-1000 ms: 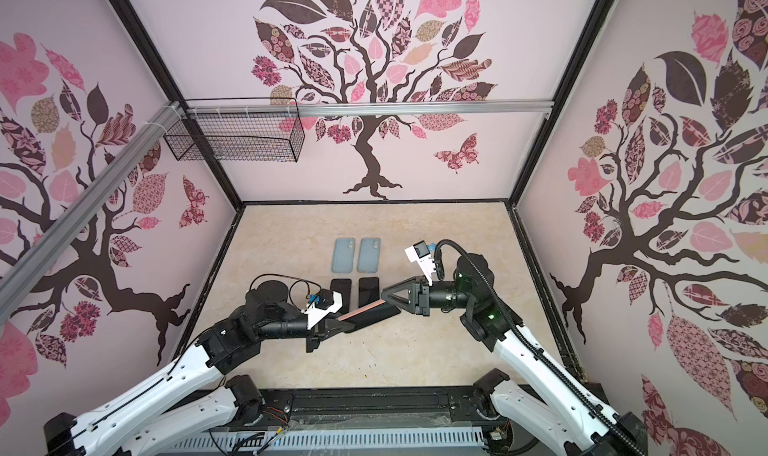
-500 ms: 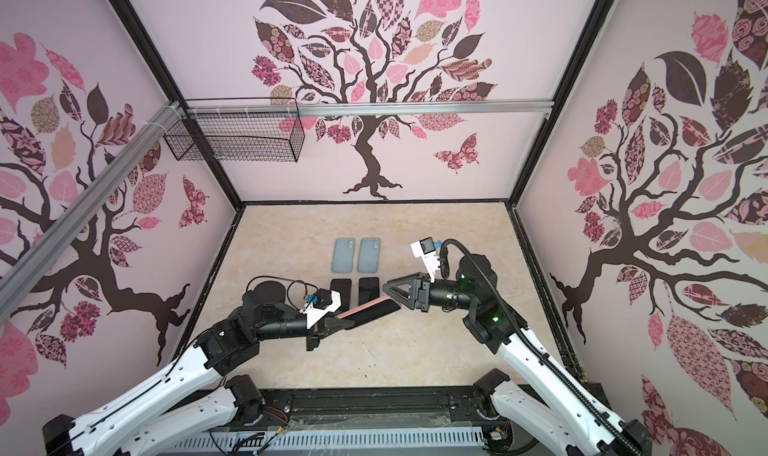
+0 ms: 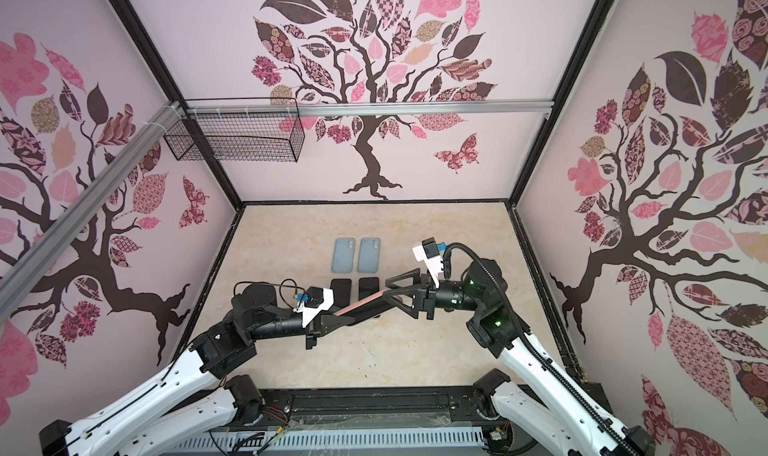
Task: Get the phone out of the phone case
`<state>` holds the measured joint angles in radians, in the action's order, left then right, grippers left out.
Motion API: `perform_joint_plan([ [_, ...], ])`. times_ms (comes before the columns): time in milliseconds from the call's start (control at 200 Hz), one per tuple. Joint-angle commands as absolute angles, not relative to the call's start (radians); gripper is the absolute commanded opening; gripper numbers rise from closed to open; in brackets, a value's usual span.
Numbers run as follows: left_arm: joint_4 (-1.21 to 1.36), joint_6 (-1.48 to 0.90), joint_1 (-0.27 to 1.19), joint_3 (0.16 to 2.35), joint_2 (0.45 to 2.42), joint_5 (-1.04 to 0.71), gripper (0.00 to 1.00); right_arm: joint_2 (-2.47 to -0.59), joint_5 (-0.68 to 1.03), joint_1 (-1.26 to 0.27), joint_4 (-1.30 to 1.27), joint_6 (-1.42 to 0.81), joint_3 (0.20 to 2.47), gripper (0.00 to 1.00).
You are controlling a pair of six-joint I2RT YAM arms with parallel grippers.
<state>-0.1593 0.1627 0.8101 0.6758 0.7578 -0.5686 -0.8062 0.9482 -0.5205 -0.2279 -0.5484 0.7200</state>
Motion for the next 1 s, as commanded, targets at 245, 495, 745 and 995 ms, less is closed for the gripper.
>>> perform_joint_plan([
  [245,-0.072,0.164,0.812,0.662,0.747,-0.595,0.00,-0.809,0.962,-0.523,-0.252,-0.565,0.735,0.39],
  [495,-0.058,0.180,0.812,0.680,0.741,-0.574,0.00,-0.822,0.965,-0.524,-0.231,-0.585,0.711,0.31],
  [745,-0.055,0.224,0.812,0.710,0.753,-0.553,0.00,-0.857,0.930,-0.523,-0.186,-0.648,0.683,0.23],
  [995,-0.062,0.244,0.812,0.734,0.760,-0.545,0.00,-0.887,0.926,-0.524,-0.161,-0.703,0.683,0.21],
])
